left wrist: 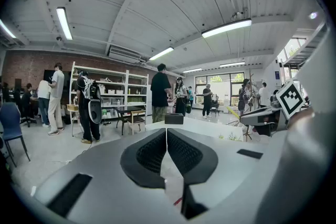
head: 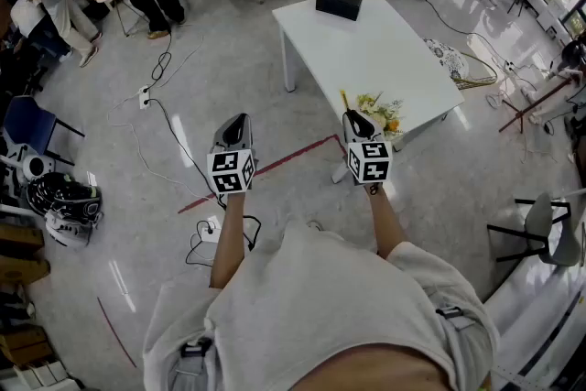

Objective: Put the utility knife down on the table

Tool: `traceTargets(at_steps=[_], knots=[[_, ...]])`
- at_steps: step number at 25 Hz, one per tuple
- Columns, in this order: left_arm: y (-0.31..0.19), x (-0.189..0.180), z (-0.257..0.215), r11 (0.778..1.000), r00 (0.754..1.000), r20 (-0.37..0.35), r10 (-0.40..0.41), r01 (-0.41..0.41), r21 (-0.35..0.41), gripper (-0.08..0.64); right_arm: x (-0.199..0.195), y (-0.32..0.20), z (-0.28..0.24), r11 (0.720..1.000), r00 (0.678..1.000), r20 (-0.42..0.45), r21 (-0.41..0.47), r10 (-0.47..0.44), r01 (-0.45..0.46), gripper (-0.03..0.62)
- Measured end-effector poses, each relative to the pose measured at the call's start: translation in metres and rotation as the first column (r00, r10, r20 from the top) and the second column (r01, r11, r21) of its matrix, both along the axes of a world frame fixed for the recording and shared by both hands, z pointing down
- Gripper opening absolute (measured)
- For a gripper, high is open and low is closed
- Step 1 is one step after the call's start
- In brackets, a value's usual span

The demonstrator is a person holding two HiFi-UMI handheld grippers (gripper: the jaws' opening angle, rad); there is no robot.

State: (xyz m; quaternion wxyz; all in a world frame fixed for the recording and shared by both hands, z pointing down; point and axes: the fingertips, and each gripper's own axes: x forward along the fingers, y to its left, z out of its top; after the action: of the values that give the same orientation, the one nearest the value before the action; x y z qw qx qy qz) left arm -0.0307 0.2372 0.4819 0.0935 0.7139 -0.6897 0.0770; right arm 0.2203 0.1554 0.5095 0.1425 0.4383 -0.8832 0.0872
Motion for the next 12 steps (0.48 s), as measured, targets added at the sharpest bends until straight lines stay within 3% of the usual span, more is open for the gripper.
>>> traceTargets(at_steps=[12], knots=[[-0.004, 0.0084, 0.002, 1.0, 1.0, -0.001, 0.008, -0.008, 0.0, 0.023, 0.0071, -0.0013, 0.0084, 1.0, 1.0, -0.011, -0.016, -0.003, 0.002, 0.083]])
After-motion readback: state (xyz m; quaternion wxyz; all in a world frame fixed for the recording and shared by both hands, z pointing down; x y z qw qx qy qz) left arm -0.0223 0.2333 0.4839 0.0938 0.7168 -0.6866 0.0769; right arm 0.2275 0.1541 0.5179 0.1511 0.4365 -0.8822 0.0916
